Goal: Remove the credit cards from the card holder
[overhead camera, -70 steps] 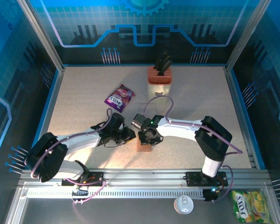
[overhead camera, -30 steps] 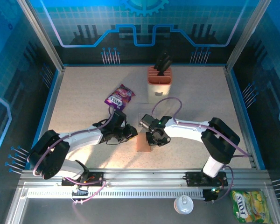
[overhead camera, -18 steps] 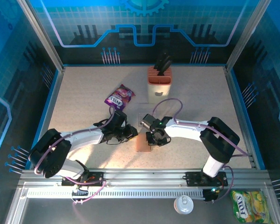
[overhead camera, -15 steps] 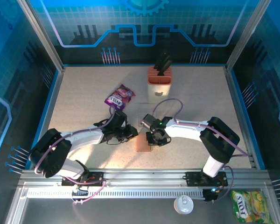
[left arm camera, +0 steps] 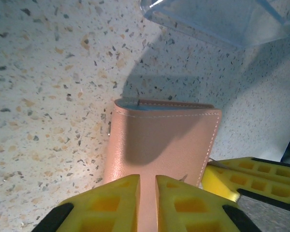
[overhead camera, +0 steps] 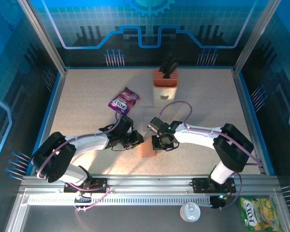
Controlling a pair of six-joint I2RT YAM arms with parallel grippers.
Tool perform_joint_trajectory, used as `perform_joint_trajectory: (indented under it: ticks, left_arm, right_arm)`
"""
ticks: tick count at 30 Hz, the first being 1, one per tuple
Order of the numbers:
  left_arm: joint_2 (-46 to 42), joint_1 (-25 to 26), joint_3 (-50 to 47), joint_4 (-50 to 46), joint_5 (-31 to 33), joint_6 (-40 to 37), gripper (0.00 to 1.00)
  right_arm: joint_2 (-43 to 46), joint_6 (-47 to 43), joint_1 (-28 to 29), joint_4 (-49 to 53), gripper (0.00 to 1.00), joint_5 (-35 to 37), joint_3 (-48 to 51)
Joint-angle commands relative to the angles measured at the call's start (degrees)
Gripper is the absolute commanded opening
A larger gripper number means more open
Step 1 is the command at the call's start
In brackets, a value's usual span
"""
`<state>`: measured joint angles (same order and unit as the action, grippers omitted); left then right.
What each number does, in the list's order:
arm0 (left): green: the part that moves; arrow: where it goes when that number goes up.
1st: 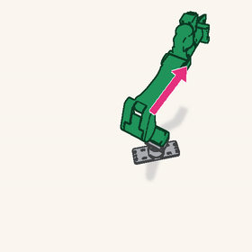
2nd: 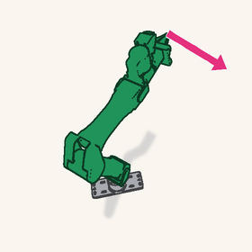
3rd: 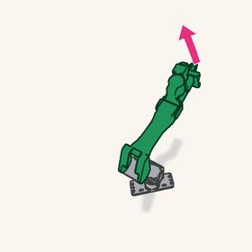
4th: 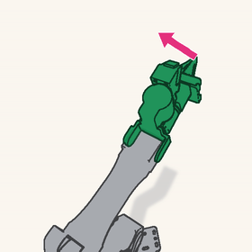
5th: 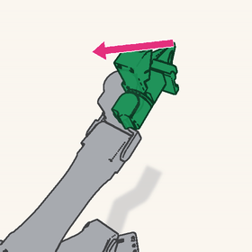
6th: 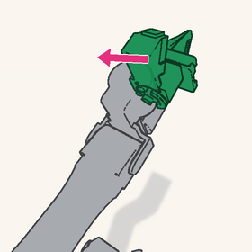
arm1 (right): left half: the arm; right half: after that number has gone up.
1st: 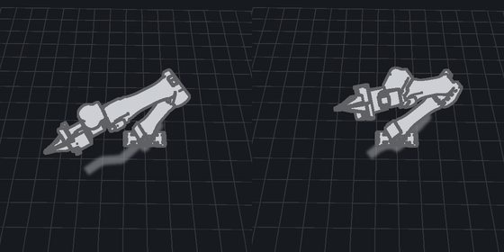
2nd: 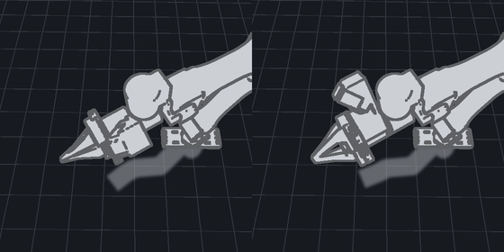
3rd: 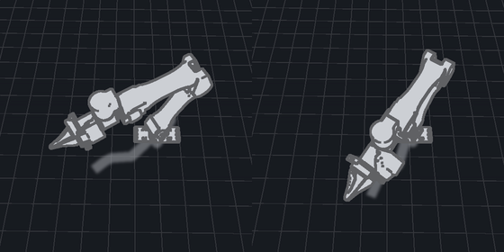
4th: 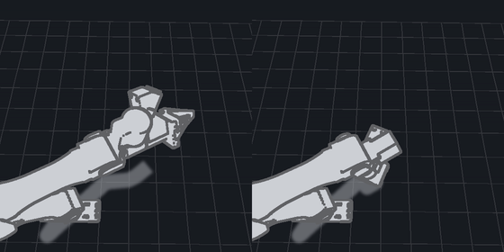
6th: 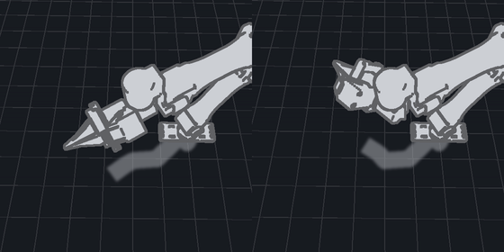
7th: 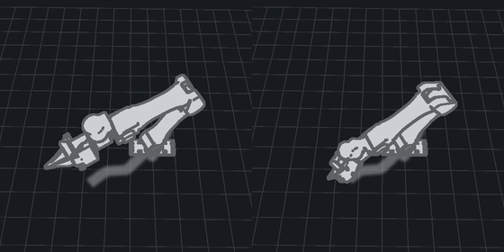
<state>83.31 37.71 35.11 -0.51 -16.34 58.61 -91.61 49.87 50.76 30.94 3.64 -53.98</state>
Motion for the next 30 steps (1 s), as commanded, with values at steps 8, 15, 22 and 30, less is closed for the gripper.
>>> perform_joint_trajectory:
  ticks: [8,15,22,30]
  left_arm:
    - [0.0,1.5,0.2,0.3,0.6,1.0,0.16]
    - [-0.3,1.6,-0.3,0.5,0.8,1.4,0.16]
    - [-0.5,1.6,-1.0,0.5,0.9,1.8,0.16]
    - [-2.9,1.7,-1.4,-1.3,2.3,2.0,0.16]
  right_arm:
    - [4.8,-2.2,-0.3,4.1,0.09,0.6,-2.3]
    - [5.9,-3.5,0.4,5.2,0.09,0.2,-4.3]
    - [5.9,-3.9,2.1,5.6,0.09,0.0,-6.1]
    - [6.1,-3.9,3.8,7.3,0.09,1.7,-8.4]
